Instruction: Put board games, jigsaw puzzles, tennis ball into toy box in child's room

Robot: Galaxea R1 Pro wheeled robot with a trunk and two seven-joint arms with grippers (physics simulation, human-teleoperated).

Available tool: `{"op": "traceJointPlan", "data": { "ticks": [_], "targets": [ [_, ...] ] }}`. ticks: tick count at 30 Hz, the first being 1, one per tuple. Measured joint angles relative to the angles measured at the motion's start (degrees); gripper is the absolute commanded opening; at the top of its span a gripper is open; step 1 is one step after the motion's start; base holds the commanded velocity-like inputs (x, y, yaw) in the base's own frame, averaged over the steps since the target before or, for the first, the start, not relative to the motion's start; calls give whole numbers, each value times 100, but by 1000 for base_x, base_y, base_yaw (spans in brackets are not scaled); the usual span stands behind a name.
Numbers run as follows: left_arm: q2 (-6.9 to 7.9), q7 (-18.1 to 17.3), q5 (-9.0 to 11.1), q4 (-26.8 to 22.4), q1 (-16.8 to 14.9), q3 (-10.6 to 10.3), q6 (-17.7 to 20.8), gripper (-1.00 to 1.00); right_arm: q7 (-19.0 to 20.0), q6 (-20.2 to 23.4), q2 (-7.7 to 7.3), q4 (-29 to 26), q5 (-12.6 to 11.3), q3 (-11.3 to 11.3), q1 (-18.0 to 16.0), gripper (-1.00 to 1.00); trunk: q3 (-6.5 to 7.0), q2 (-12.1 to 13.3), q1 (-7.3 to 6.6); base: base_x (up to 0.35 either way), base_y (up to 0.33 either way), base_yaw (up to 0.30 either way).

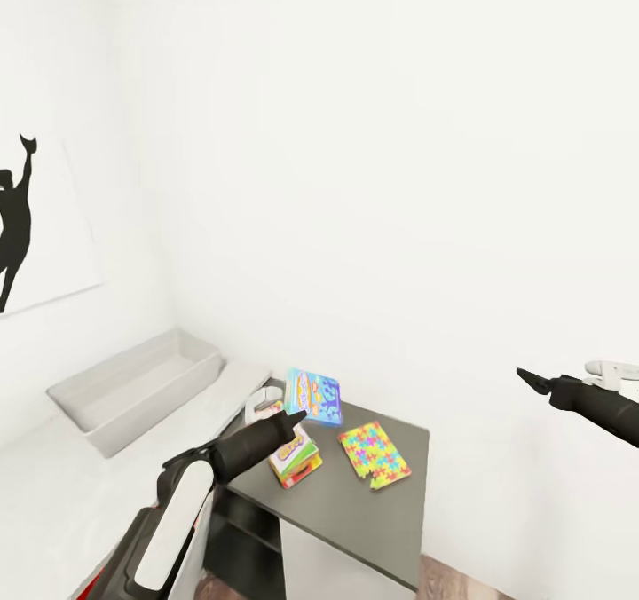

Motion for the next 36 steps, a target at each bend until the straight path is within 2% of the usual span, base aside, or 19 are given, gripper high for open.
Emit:
{"op": "traceJointPlan", "data": {
  "ticks": [14, 21, 36],
  "targets": [
    [0, -17, 17, -2, 13, 0, -9, -100, 0, -5, 5, -1, -1, -4, -2, 100, 60, 0, 2, 36, 19, -225],
    [0, -27, 30, -7, 16, 0, -7, -100, 0, -8, 8, 0, 0, -8, -1, 100, 70, 0, 2, 3, 56, -56],
    [0, -50, 22, -16, 16, 0, -8, -100, 0, -9, 11, 1, 0, -8, 0, 100, 72, 1, 2, 0, 227, -8]
  ]
}}
